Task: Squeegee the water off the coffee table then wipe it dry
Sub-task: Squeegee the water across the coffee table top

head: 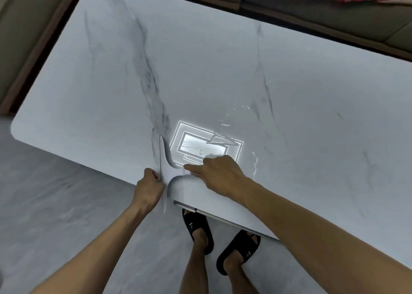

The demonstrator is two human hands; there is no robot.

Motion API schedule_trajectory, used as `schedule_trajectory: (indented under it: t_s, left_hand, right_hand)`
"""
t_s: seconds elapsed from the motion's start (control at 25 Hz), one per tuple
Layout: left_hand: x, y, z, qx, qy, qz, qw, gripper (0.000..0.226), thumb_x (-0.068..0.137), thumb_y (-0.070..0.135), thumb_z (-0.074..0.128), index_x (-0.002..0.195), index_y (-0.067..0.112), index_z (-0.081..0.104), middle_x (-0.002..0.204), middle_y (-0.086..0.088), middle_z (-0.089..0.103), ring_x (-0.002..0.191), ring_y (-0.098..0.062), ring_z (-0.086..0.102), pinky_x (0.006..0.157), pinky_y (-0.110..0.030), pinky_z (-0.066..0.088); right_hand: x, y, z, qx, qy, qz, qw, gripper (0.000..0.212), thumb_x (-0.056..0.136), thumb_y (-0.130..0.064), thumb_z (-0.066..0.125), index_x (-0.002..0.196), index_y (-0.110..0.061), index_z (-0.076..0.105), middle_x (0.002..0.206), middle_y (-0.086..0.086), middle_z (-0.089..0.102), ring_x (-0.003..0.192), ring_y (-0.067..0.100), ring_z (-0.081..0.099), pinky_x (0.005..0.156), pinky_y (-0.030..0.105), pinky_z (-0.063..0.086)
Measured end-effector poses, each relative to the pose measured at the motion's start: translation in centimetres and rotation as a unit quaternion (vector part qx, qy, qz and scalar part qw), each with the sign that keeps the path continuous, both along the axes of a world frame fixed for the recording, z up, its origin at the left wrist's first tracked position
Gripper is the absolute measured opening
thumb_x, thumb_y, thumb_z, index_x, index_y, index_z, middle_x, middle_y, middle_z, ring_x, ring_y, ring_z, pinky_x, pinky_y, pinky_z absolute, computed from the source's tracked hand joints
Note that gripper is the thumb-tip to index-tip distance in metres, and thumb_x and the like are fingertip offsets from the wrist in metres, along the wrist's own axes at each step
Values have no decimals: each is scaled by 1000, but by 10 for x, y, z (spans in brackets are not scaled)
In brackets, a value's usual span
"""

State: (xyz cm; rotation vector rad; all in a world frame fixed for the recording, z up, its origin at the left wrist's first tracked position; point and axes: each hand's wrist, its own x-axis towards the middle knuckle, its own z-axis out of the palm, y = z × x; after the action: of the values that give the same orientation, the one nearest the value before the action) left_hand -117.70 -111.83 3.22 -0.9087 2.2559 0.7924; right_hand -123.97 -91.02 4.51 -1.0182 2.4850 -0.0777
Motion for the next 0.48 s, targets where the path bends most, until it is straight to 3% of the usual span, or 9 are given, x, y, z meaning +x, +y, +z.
schedule_trajectory:
  t_s: [0.28,0.48]
  left_hand:
    - [-36,6,3,78,-49,-78,993,6,88,10,42,88,14,39,80,-4,51,66,-17,47,53,-29,31]
    - [-66,22,8,87,-31,-96,991,7,94,17,36,94,12,40,78,-2,51,69,-20,49,57,-32,34]
  right_hand:
    - [-10,141,33,69,-5,-168,983,41,102,-44,27,142,-56,28,84,-6,58,74,23,63,57,30,37]
    - [-8,182,70,109,17,-223,969,41,101,-49,20,141,-57,28,71,-10,45,61,20,54,52,29,28]
